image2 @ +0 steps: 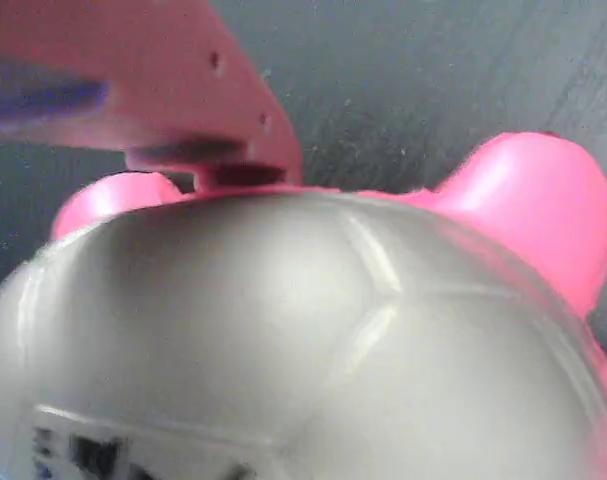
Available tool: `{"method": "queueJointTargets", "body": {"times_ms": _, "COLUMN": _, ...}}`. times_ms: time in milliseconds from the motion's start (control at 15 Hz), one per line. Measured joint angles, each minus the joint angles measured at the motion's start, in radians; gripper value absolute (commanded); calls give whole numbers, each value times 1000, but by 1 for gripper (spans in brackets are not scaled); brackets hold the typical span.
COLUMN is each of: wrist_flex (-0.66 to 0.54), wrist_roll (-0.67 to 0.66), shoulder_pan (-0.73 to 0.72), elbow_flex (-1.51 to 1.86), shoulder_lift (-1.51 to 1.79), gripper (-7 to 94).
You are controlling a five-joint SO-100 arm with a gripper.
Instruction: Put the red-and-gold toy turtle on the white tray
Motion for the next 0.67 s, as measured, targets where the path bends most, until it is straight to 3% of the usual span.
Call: {"method": "queueJointTargets", "body": {"times_ms": 667, "wrist_flex": -37, "wrist_roll": -9, "shoulder_pan": 14, "elbow_flex": 2, "shoulder_lift": -9, "gripper": 55}}
